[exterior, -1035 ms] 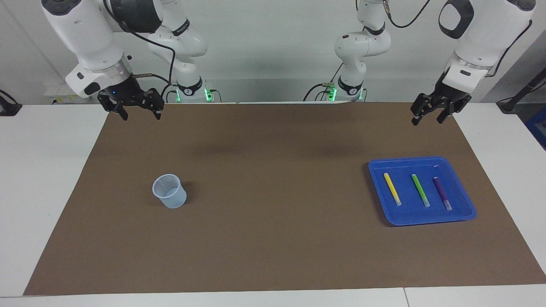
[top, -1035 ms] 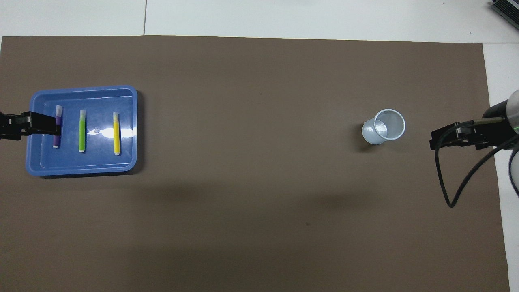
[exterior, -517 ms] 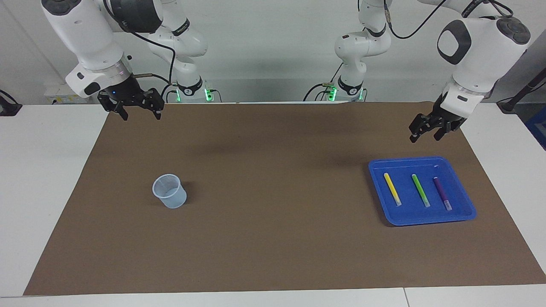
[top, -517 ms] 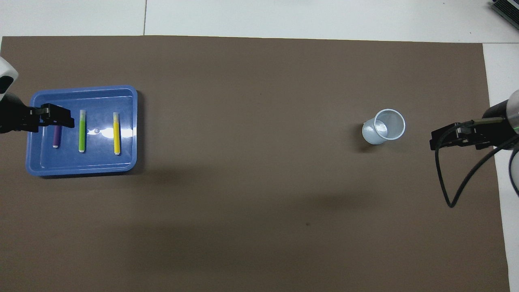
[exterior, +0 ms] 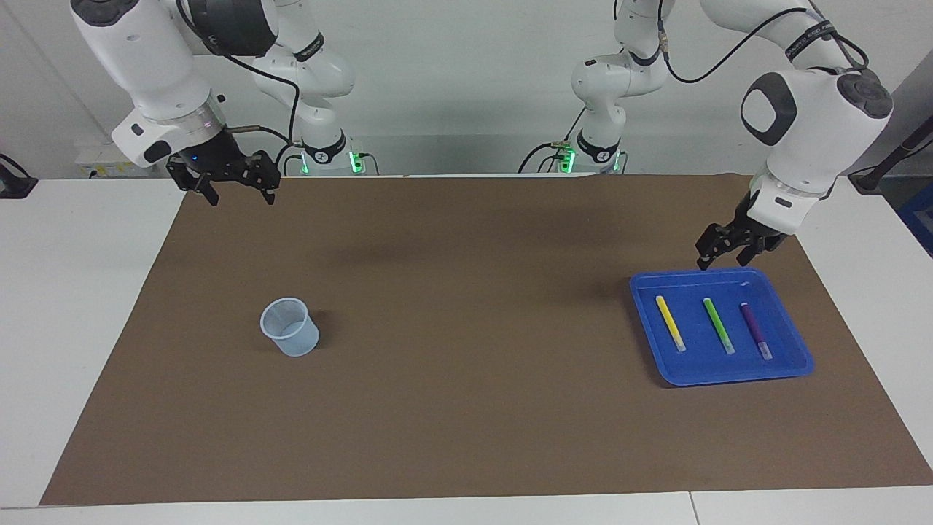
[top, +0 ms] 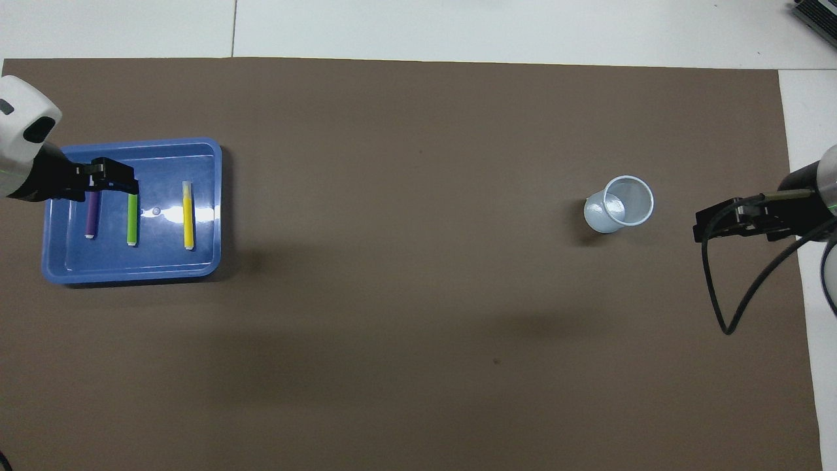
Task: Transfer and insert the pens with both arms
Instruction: 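Move the left gripper over the yellow pen in the blue tray, then grasp the yellow pen with the left gripper and lift it, then carry the yellow pen toward the right gripper while the right gripper approaches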
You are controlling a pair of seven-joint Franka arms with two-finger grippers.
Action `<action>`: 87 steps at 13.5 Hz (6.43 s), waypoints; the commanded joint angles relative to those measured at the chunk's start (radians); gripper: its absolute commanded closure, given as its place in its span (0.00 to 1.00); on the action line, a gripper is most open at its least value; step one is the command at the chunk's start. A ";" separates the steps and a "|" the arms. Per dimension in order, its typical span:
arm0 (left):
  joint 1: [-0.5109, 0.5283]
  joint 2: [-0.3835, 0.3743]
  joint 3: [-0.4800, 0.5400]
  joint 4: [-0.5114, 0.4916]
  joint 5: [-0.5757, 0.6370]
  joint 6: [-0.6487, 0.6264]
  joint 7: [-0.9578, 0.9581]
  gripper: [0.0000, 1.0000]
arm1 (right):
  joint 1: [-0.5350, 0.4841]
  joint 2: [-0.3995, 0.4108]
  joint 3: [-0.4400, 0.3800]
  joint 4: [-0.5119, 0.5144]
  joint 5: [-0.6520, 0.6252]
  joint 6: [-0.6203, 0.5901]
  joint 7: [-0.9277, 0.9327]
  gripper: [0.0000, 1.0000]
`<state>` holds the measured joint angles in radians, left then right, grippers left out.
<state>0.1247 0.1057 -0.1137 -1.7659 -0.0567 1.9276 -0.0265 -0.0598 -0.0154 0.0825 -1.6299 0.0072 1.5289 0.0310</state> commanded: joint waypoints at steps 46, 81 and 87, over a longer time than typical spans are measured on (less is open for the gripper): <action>-0.005 0.210 0.003 -0.212 -0.003 0.449 0.063 1.00 | -0.016 -0.120 0.011 -0.160 0.020 0.063 -0.139 0.00; -0.281 0.138 -0.104 -0.055 -0.606 0.109 -1.202 1.00 | 0.469 0.031 0.010 -0.407 0.662 0.890 0.242 0.00; -0.353 0.138 -0.104 -0.064 -0.675 0.168 -1.297 1.00 | 0.494 0.078 0.011 -0.372 0.662 0.921 0.234 0.16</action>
<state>-0.2092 0.2567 -0.2301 -1.8064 -0.6977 2.0673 -1.3034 0.4244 0.0411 0.0950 -2.0181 0.6470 2.4241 0.2693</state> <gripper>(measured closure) 0.833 0.044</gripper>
